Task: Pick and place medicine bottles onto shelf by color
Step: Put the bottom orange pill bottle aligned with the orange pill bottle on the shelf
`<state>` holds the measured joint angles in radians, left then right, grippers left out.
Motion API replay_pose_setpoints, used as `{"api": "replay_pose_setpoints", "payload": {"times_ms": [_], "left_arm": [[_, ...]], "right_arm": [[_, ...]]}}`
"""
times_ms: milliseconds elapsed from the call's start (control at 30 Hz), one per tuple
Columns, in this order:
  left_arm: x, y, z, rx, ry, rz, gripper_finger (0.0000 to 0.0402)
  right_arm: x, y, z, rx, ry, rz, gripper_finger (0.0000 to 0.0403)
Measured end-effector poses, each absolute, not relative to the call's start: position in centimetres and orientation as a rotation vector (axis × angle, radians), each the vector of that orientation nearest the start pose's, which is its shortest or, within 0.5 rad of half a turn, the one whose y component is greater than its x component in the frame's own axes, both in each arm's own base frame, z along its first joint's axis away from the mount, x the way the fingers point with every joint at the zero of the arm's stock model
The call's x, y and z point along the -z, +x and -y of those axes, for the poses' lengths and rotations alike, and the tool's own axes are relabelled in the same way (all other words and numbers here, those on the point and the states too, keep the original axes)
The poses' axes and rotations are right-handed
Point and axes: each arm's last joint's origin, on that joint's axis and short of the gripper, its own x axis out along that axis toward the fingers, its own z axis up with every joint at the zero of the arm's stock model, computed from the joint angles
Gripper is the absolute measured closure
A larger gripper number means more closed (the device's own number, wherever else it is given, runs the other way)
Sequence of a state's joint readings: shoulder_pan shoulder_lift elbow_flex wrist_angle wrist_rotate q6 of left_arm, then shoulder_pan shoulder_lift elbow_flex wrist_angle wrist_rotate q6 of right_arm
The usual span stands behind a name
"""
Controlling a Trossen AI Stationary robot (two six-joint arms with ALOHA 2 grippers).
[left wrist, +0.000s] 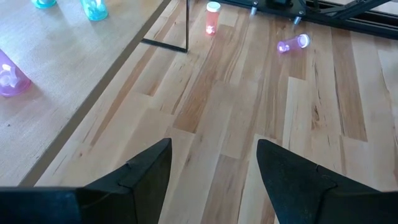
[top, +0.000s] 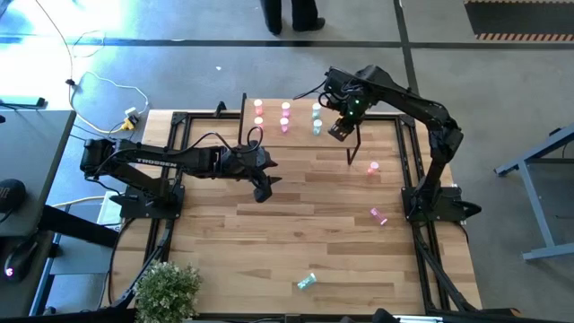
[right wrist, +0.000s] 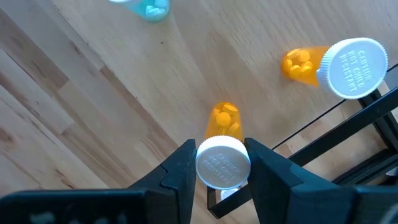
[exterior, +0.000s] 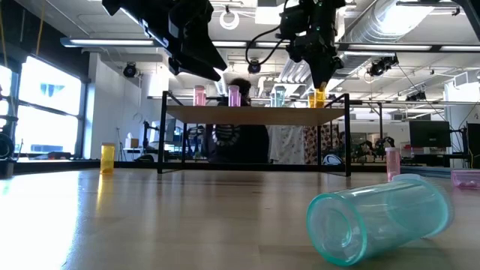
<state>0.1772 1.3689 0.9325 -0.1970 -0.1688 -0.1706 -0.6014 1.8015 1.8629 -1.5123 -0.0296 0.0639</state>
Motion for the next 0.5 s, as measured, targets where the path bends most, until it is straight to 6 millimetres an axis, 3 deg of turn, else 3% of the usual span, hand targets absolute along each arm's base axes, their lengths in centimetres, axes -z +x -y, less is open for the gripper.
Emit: {"api": "replay_pose_setpoints", "payload": {"times_ms": [500], "left_arm": [[-25.59, 28.66, -5.63, -0.382, -0.149, -0.61, 0.0174]], "right_arm": [[-33.14, 27.91, 19.02, 0.51, 0.521, -1.42, 0.029]]}}
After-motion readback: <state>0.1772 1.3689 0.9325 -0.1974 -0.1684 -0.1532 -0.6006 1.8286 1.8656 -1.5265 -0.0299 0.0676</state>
